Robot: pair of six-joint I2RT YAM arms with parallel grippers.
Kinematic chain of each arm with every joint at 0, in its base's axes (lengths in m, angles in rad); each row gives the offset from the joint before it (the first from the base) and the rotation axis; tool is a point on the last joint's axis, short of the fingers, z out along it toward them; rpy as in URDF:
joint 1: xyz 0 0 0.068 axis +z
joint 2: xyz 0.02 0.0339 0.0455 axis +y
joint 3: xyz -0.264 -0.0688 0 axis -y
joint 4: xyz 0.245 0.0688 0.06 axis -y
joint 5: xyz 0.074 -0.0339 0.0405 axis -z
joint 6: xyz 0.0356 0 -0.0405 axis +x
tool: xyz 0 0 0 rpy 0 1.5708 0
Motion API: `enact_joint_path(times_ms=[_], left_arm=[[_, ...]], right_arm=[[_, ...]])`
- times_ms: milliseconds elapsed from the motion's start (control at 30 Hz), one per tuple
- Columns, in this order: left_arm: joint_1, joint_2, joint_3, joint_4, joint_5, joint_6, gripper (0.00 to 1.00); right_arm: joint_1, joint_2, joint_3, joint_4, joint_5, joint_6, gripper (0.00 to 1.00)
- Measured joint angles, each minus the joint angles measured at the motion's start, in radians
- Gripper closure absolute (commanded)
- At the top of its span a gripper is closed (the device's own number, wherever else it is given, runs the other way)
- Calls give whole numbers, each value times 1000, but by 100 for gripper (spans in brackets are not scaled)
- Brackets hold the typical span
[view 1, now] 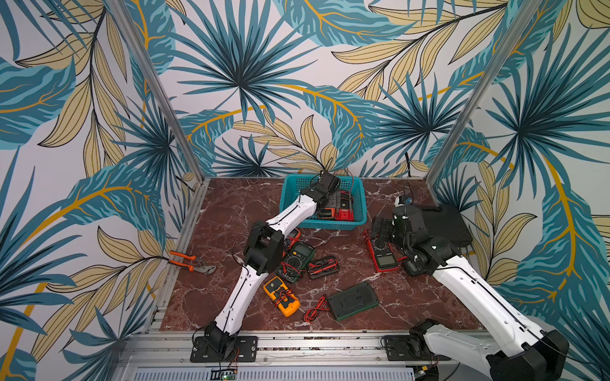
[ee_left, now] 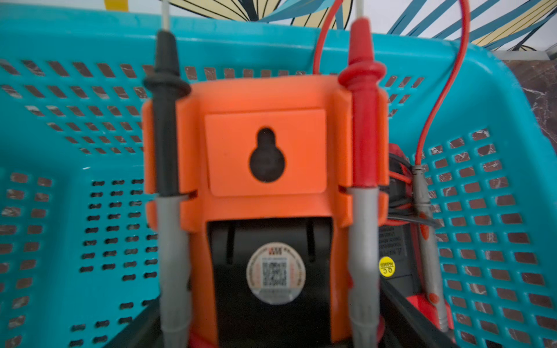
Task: Put the multimeter into the basket
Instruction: Place the multimeter in the basket.
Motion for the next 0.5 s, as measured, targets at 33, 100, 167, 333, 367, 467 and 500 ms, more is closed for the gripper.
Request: enact_joint_path(times_ms=[33, 100, 167, 333, 367, 467, 500], left_arm=[[3, 0, -5, 1, 0, 0, 77], [6, 0, -10, 1, 2, -1, 73], [8, 0, -15, 0, 11, -3, 72], [11, 2, -14, 6, 43, -7, 66], [11, 5, -14, 7, 50, -8, 63], [11, 17, -14, 7, 65, -14, 54], [11, 21, -14, 7, 68, -15, 54]], right_arm=[[0, 5, 0, 0, -1, 0, 0], [0, 12, 0, 1, -6, 1, 1], [0, 17, 0, 1, -8, 3, 1], [0, 24, 0, 3, -11, 3, 1], [0, 27, 0, 4, -11, 3, 1], [0, 52, 9, 5, -11, -2, 7], [0, 69, 21, 5, -13, -7, 9]])
